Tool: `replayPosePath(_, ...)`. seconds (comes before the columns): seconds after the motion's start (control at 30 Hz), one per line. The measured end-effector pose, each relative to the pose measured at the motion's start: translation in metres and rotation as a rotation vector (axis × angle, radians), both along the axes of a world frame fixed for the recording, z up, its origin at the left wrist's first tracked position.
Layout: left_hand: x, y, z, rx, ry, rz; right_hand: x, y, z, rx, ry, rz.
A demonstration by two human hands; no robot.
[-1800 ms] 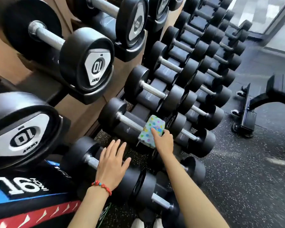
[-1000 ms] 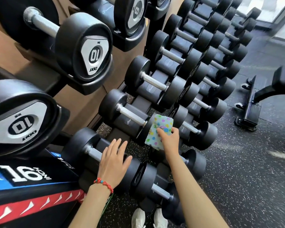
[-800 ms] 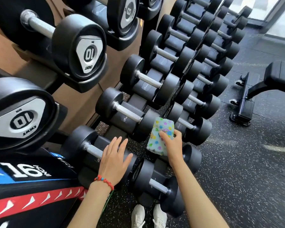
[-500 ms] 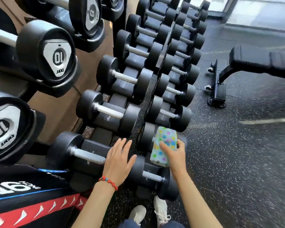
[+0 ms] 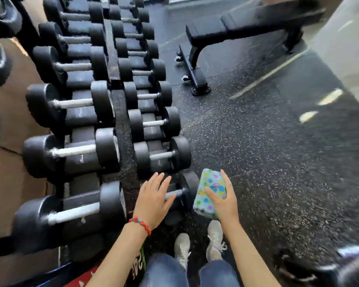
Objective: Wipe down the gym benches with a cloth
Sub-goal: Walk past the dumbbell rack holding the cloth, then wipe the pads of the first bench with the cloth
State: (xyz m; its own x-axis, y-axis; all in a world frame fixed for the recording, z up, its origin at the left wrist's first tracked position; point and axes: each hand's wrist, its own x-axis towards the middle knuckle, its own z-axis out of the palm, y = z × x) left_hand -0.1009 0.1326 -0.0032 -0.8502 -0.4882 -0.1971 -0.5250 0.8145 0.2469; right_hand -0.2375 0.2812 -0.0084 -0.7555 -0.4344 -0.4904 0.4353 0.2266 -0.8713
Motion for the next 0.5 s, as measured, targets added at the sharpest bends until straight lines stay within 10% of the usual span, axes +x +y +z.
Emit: replayPosePath(0.5,-0.096,0.18,-0.008,-0.004,-0.031,-0.512,0.009,0.275,-0.029,0.1,-0.077,-0.599)
